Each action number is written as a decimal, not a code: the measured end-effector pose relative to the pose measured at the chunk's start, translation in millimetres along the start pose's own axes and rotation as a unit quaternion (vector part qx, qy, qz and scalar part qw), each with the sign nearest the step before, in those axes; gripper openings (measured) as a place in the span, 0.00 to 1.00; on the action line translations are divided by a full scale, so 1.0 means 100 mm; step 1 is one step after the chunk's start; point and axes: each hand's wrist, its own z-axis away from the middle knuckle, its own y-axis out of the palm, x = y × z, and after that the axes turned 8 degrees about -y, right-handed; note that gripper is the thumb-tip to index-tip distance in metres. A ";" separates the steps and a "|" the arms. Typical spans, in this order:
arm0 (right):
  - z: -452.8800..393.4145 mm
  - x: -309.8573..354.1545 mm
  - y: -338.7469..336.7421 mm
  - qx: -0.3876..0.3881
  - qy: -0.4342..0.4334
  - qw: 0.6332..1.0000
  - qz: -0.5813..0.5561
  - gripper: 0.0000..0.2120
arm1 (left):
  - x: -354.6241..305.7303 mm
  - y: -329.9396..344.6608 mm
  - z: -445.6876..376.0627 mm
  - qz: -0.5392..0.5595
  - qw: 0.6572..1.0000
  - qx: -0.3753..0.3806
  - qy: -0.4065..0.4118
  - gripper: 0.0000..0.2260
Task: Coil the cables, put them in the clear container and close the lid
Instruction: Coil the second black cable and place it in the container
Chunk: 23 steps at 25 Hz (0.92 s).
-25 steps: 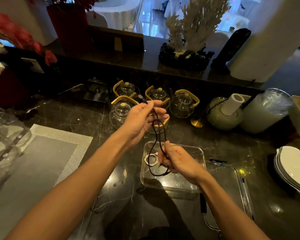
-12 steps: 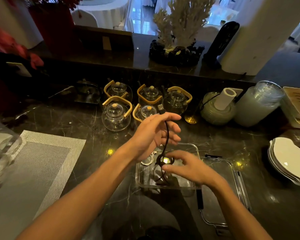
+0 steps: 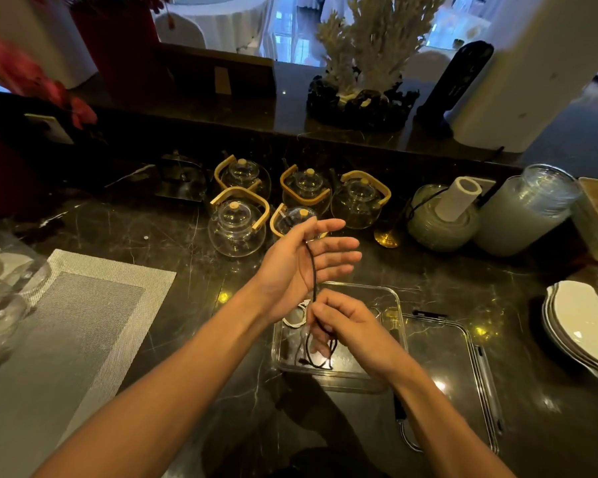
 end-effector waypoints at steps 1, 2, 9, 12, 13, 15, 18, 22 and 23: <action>-0.01 -0.02 0.00 0.011 0.007 1.000 0.010 0.11 | 0.00 -0.02 -0.01 0.000 1.000 -0.007 -0.002 0.21; -0.01 -0.04 -0.01 0.020 0.016 0.999 0.022 0.11 | 0.01 -0.04 -0.03 0.001 1.000 -0.013 -0.005 0.22; -0.02 -0.18 -0.11 -0.042 0.145 0.988 0.026 0.23 | -0.16 -0.05 0.03 0.043 0.996 0.063 -0.043 0.28; -0.08 -0.14 -0.21 -0.093 0.195 0.970 -0.112 0.20 | -0.17 -0.04 0.12 0.019 0.985 0.134 -0.104 0.30; -0.11 -0.09 -0.26 -0.097 0.195 0.966 -0.139 0.17 | -0.15 -0.05 0.14 0.009 0.979 0.156 -0.131 0.30; -0.18 0.04 -0.37 -0.084 0.175 0.964 -0.184 0.10 | -0.10 -0.07 0.19 -0.029 0.967 0.175 -0.181 0.31; -0.29 0.25 -0.50 -0.043 0.158 0.978 -0.132 0.12 | -0.01 -0.12 0.21 -0.117 0.954 0.146 -0.235 0.35; -0.46 0.51 -0.57 -0.013 0.158 0.985 0.075 0.19 | 0.06 -0.17 0.15 -0.180 0.943 0.084 -0.266 0.36; -0.50 0.57 -0.58 -0.008 0.158 0.981 0.114 0.18 | 0.08 -0.17 0.13 -0.186 0.943 0.070 -0.269 0.36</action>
